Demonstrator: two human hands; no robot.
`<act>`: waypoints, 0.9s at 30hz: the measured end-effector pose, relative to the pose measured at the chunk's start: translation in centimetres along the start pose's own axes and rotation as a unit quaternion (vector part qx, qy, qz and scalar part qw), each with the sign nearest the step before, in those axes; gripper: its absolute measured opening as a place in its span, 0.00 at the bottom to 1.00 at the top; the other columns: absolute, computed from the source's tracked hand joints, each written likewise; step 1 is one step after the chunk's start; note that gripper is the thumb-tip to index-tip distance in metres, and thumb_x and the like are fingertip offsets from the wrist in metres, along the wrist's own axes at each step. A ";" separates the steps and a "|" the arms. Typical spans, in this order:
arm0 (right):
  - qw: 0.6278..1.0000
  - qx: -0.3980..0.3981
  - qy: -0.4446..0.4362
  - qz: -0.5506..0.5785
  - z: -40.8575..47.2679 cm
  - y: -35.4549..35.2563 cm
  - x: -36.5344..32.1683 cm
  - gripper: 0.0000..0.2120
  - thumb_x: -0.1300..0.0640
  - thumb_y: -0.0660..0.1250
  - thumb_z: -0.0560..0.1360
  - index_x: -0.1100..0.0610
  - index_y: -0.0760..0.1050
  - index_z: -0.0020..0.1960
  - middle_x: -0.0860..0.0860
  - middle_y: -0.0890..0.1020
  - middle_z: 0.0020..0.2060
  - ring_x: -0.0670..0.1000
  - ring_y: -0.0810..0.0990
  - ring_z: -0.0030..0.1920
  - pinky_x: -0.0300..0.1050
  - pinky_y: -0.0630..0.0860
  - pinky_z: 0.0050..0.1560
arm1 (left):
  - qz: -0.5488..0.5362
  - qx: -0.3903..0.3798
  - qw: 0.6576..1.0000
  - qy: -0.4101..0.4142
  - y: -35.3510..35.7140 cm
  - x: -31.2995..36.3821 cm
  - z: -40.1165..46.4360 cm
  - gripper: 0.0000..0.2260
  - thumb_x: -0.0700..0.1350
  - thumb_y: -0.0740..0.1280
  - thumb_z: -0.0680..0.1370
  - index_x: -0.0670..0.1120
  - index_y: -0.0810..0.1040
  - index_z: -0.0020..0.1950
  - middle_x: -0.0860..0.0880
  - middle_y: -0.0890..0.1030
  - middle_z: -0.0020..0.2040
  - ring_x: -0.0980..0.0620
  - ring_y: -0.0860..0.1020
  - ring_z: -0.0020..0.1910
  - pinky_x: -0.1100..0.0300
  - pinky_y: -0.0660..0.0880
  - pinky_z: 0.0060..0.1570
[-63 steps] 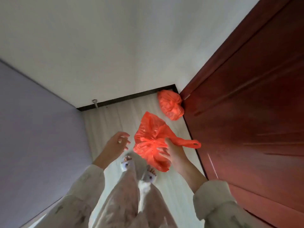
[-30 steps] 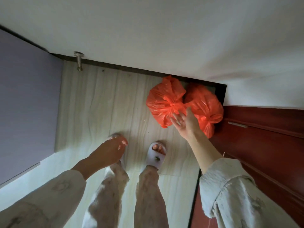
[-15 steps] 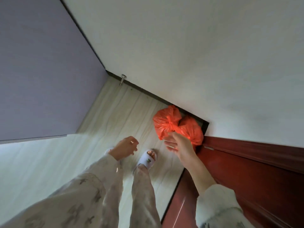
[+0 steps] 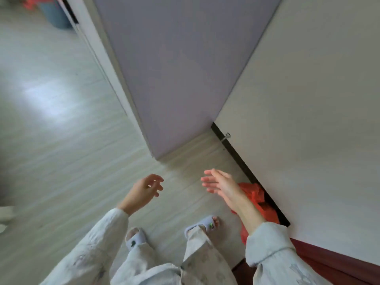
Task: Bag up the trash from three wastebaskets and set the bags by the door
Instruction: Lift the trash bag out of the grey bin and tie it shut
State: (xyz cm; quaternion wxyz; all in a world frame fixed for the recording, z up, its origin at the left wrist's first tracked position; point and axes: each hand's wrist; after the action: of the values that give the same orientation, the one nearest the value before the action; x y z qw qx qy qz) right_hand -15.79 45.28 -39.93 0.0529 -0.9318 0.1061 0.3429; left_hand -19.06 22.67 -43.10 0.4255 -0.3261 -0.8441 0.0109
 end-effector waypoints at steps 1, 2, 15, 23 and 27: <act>1.000 -0.017 -0.007 -0.019 -0.7 2.8 -0.6 0.12 0.57 0.53 0.81 0.57 0.74 0.47 0.53 0.80 0.38 0.50 0.77 0.37 0.39 0.72 0.37 | -0.019 0.021 1.000 0.006 -2.6 -0.8 -1.4 0.09 0.40 0.57 0.79 0.51 0.73 0.45 0.52 0.79 0.38 0.52 0.77 0.34 0.61 0.70 0.35; 0.999 -0.036 -0.014 -0.035 -1.3 5.7 -1.0 0.11 0.57 0.53 0.81 0.58 0.74 0.49 0.53 0.80 0.38 0.50 0.78 0.37 0.38 0.72 0.37 | -0.037 0.043 0.998 0.011 -5.3 -1.8 -2.7 0.09 0.40 0.57 0.79 0.52 0.73 0.45 0.52 0.79 0.38 0.53 0.77 0.34 0.60 0.70 0.35; 0.955 -0.218 -0.080 -0.186 -1.0 38.6 -10.3 0.13 0.56 0.53 0.81 0.58 0.74 0.48 0.54 0.80 0.40 0.52 0.79 0.40 0.41 0.74 0.42 | -0.169 0.250 0.953 0.019 -33.8 -11.7 -8.6 0.08 0.40 0.56 0.79 0.48 0.74 0.49 0.48 0.79 0.41 0.51 0.77 0.36 0.61 0.71 0.38; 0.936 -0.259 -0.120 -0.207 7.6 56.7 -22.1 0.13 0.55 0.53 0.81 0.60 0.74 0.52 0.53 0.81 0.40 0.50 0.79 0.40 0.41 0.75 0.43 | -0.154 0.281 0.947 0.023 -53.1 -11.3 -1.0 0.08 0.42 0.55 0.80 0.50 0.74 0.48 0.50 0.79 0.41 0.52 0.77 0.38 0.61 0.71 0.39; 0.927 -0.271 -0.144 -0.216 10.8 65.5 -29.7 0.14 0.56 0.52 0.81 0.61 0.74 0.53 0.53 0.81 0.40 0.50 0.79 0.40 0.41 0.75 0.43 | -0.154 0.301 0.941 0.031 -63.2 -9.3 1.9 0.10 0.43 0.55 0.80 0.54 0.73 0.44 0.51 0.80 0.42 0.52 0.78 0.39 0.60 0.72 0.40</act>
State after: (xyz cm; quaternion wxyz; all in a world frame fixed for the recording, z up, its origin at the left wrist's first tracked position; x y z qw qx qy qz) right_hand -59.94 -11.69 -30.53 -0.1144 -0.8516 -0.2040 0.4692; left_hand -50.65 -31.77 -32.24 0.5263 -0.0491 -0.8276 0.1892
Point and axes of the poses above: each hand's wrist, its own z-axis towards the middle knuckle, its own y-axis out of the palm, x = y × z
